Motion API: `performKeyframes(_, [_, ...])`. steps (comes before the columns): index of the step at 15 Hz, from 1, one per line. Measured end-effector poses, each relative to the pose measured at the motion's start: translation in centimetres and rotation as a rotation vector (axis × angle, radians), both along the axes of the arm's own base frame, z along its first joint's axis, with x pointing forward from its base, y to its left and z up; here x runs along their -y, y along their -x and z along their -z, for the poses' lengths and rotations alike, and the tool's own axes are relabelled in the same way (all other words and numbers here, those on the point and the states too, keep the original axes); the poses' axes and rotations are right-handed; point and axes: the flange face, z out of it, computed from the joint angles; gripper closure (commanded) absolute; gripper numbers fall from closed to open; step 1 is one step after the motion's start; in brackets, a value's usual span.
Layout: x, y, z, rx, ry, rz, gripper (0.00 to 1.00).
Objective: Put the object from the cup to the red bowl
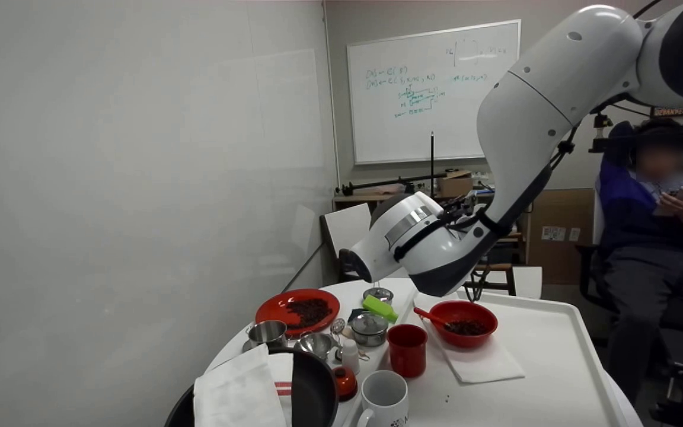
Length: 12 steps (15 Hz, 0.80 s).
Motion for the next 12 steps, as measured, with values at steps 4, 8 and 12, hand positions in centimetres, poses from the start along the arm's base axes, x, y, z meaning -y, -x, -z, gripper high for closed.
performKeyframes(4, [-0.28,0.06,0.49,-0.014,0.035,-0.008,0.9])
performKeyframes(8, [-0.55,0.06,0.81,-0.023,0.073,-0.018,0.9])
performKeyframes(12, [-0.86,-0.1,0.8,-0.024,0.103,-0.026,0.9])
